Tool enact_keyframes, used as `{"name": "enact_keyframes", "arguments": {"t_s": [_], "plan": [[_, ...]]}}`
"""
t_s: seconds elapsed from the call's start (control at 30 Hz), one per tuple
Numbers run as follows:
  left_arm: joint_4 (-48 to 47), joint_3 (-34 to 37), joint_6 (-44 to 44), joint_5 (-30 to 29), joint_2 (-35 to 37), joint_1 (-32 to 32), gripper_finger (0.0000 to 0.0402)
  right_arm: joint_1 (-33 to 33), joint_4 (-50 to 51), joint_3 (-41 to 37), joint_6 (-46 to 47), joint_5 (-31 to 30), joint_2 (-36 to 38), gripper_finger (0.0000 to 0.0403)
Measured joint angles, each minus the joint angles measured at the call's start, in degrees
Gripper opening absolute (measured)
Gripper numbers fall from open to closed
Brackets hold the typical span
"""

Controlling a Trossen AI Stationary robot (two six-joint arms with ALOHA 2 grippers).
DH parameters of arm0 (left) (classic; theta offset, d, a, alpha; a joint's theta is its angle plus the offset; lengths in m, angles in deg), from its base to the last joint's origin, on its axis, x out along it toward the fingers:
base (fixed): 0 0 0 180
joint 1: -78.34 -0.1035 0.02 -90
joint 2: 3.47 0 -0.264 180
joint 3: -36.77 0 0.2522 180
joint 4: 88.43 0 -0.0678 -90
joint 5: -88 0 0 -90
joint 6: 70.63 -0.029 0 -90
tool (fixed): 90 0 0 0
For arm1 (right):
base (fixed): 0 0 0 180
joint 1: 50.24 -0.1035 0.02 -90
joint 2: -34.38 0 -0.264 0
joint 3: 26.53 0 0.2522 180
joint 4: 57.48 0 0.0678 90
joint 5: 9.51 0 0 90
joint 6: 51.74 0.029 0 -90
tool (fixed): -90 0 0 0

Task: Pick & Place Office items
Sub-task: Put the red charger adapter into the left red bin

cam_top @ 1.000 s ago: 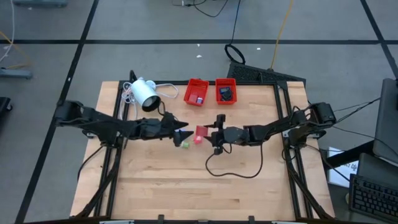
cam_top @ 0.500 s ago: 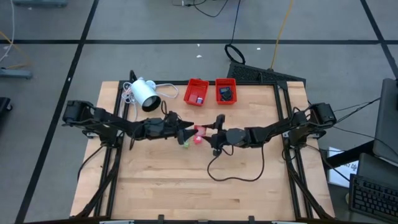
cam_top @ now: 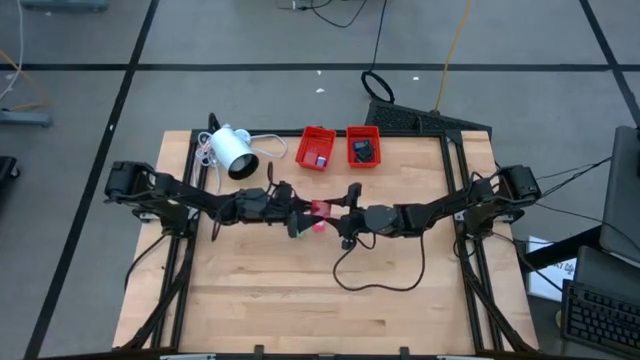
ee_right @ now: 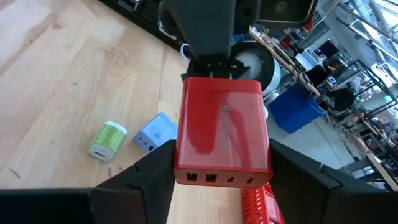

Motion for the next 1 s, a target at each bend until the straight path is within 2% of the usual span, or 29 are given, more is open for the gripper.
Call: {"name": "enact_keyframes", "arguments": {"t_s": [0.77,0.87,1.0], "plan": [[-0.37,0.02,0.37,1.52,-0.34,0.00,0.0347,-0.04,1.06,0.00,0.12,-0.09,0.00,0.0215],[-0.40,0.04,0.43,1.48,-0.34,-0.02,0.0328,-0.04,1.06,0.00,0.12,-0.10,0.00,0.0215],[-0.52,0.11,0.35,1.39,-0.34,-0.02,0.0283,-0.06,1.04,0.00,0.15,-0.11,0.00,0.0215]]}}
